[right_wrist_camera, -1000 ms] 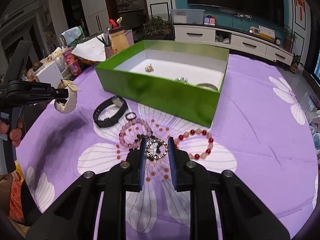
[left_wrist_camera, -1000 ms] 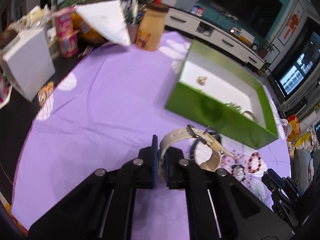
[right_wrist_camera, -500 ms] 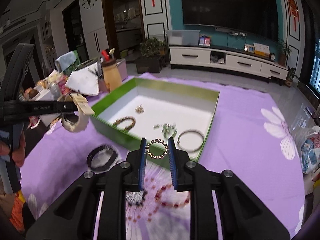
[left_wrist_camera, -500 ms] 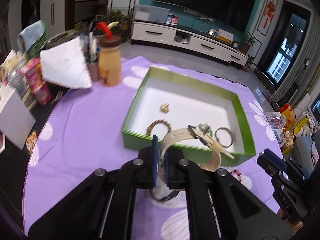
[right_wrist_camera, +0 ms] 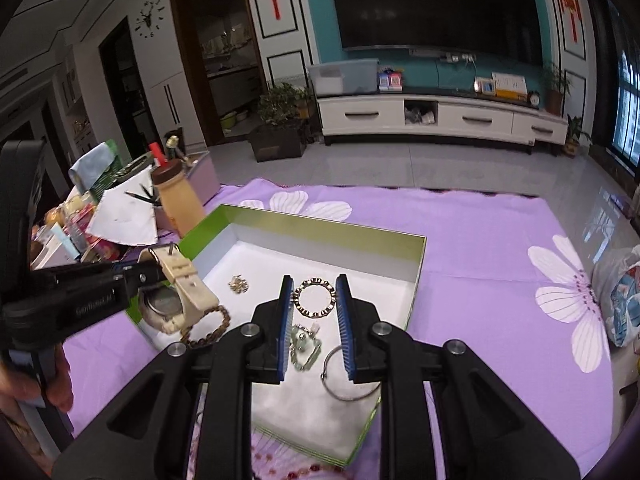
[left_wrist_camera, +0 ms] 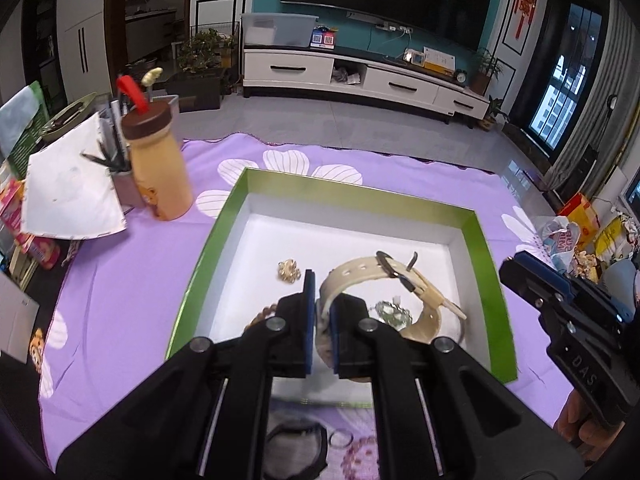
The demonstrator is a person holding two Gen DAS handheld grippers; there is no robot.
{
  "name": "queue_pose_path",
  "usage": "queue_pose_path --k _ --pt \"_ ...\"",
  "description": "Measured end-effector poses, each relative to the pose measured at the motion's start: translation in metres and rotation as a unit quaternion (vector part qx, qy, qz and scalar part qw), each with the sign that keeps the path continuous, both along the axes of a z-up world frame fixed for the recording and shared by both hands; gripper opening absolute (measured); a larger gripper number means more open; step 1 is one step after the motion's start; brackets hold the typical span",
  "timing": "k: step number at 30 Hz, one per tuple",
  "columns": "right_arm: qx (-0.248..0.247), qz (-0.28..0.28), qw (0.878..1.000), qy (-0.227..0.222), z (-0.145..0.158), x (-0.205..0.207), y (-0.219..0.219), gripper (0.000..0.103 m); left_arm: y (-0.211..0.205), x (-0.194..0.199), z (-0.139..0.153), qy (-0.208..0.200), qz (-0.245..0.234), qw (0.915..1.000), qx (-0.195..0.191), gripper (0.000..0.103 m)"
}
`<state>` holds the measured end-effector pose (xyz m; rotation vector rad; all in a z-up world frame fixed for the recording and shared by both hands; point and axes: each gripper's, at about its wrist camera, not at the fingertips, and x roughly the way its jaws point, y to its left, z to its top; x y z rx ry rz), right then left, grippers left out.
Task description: Organize jewelry
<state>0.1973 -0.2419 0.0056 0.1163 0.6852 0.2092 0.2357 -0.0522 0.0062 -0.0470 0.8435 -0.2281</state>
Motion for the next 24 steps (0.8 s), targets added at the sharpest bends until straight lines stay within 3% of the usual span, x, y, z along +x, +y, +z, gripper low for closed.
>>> queue_pose_path --k 11,15,18,24 --pt "0.003 -0.022 0.997 0.074 -0.032 0.045 0.002 0.021 -0.014 0.042 -0.035 0.046 -0.002 0.9989 0.005 0.012" --pt "0.003 -0.038 0.996 0.078 -0.037 0.052 -0.003 0.025 -0.017 0.045 -0.039 0.049 -0.003 0.9987 0.007 0.025" --pt "0.012 -0.046 0.996 0.074 -0.035 0.049 -0.01 0.033 -0.018 0.041 -0.033 0.038 -0.006 0.9992 0.001 0.049" --pt "0.037 -0.051 0.996 0.056 -0.022 0.028 -0.025 0.035 -0.013 0.028 -0.014 0.014 -0.006 0.9999 -0.003 0.054"
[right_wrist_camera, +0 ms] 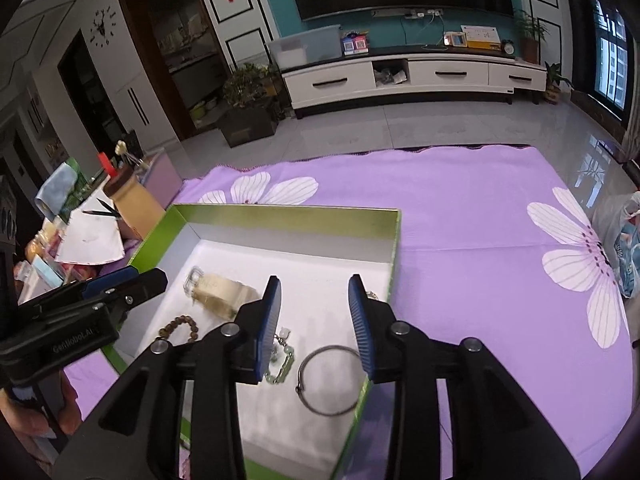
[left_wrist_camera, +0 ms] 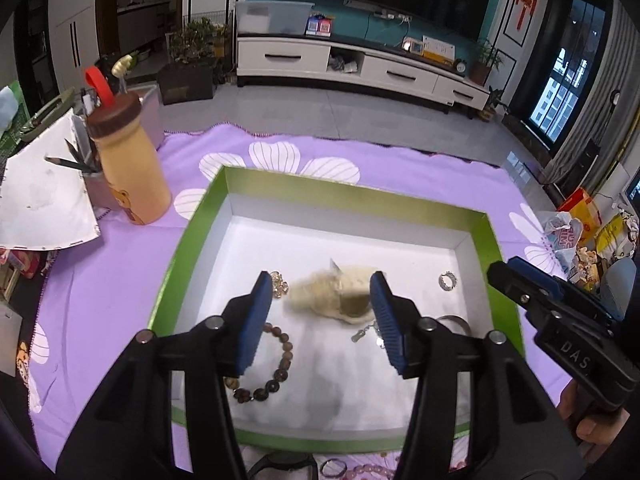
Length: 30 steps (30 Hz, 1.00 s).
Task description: Organize jewelry
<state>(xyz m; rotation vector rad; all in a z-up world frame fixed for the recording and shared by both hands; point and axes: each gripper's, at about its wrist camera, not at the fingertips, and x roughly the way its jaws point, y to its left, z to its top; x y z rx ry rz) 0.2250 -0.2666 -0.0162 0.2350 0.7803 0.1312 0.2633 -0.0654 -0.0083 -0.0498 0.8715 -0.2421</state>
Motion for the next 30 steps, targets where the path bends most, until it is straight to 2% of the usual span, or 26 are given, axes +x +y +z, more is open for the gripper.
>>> queue_pose_path --k 2,4,5,7,12,21,30 --pt "0.004 -0.001 1.0 -0.007 0.006 -0.011 -0.005 0.035 0.004 -0.007 0.006 -0.008 0.002 1.0 0.001 0.057" --pt "0.008 -0.003 1.0 -0.014 0.012 -0.023 -0.01 0.036 0.01 -0.015 0.013 -0.016 0.004 0.9999 0.003 0.064" --pt "0.009 -0.004 1.0 -0.016 0.014 -0.028 -0.012 0.037 0.013 -0.021 0.017 -0.021 0.005 0.9998 0.005 0.065" --pt "0.012 -0.009 1.0 -0.023 0.019 -0.042 -0.018 0.048 0.018 -0.032 0.021 -0.028 0.01 0.9995 0.01 0.073" --pt "0.003 -0.019 0.999 -0.029 0.026 -0.077 -0.028 0.055 0.037 -0.063 0.028 -0.04 0.019 0.9988 0.019 0.09" --pt "-0.005 -0.025 1.0 -0.015 0.017 -0.128 -0.039 0.056 0.078 -0.117 0.01 -0.023 0.046 0.9985 0.021 0.09" --pt "0.002 -0.006 1.0 0.031 -0.015 -0.16 -0.023 0.056 0.102 -0.155 -0.031 0.023 0.08 0.9964 0.011 0.09"
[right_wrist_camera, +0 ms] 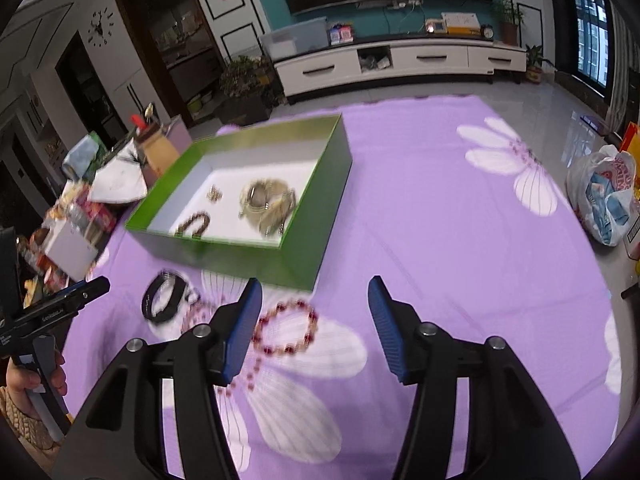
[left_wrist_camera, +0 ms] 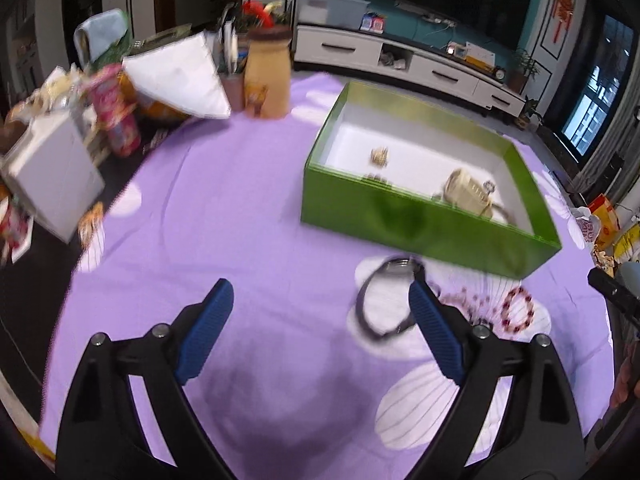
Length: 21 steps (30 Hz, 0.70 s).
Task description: Organize jewelry
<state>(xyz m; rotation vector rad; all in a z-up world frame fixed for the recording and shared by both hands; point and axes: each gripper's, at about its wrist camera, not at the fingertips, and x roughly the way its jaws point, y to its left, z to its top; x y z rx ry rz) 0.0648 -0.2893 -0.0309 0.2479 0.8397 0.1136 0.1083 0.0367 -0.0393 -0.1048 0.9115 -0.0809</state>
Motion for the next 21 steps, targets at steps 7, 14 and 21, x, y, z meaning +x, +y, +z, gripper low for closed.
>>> queue_pose_path --k 7,14,21 --pt "-0.011 0.011 0.999 0.033 -0.029 -0.012 0.018 0.056 0.001 -0.014 -0.025 0.027 0.006 0.9995 -0.012 0.09" --pt "-0.008 0.007 0.999 0.049 -0.047 -0.012 0.02 0.056 -0.004 -0.01 -0.037 0.04 0.0 0.9991 -0.012 0.09" --pt "-0.022 0.011 0.998 0.052 -0.055 -0.003 0.025 0.056 -0.007 0.0 -0.039 0.04 -0.002 0.9992 -0.011 0.09"
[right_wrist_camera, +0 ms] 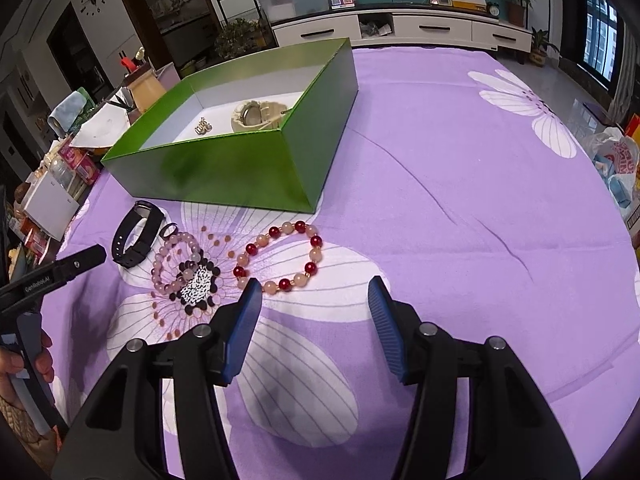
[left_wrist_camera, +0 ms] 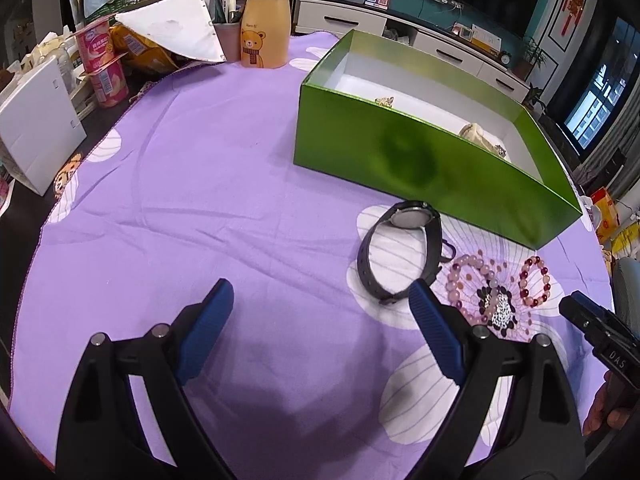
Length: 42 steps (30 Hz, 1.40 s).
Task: Organize jewelry
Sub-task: 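Grasp the black watch strap with the left tool while the right tool grasps the red bead bracelet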
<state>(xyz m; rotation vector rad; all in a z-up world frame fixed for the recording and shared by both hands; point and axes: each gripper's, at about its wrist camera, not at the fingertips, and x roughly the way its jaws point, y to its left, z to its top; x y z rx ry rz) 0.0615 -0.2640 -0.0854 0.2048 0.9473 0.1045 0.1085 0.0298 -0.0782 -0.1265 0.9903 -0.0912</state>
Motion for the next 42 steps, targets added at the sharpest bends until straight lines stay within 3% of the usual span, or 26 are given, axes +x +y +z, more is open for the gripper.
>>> queue_pose_path --k 6,12,18,24,26,28,34,42 --pt "-0.023 0.004 1.0 -0.005 0.0 0.011 0.006 0.055 -0.009 0.01 0.0 -0.005 -0.013 0.9999 0.006 0.09" --pt "-0.056 0.018 0.998 -0.007 -0.002 0.021 0.016 0.045 -0.02 0.023 -0.002 -0.008 -0.032 0.9993 0.017 0.08" --pt "-0.082 0.03 0.996 -0.003 -0.008 0.03 0.025 0.035 -0.029 0.033 -0.009 -0.005 -0.048 0.9984 0.031 0.054" --pt "-0.094 0.035 0.995 -0.002 -0.013 0.037 0.029 0.025 -0.033 0.037 -0.016 -0.004 -0.059 0.9974 0.041 0.045" --pt "-0.098 0.034 0.995 -0.003 -0.013 0.037 0.03 0.018 -0.034 0.038 -0.016 -0.007 -0.063 0.9971 0.043 0.038" --pt "-0.099 0.036 0.994 -0.004 -0.013 0.038 0.03 0.012 -0.035 0.036 -0.016 -0.011 -0.065 0.9965 0.052 0.024" --pt "-0.095 0.037 0.995 -0.009 -0.013 0.037 0.029 0.007 -0.036 0.035 -0.016 -0.015 -0.069 0.9962 0.052 0.006" --pt "-0.08 0.039 0.995 -0.042 0.007 0.021 0.028 0.007 -0.03 0.025 -0.011 -0.016 -0.061 0.9975 0.029 0.004"
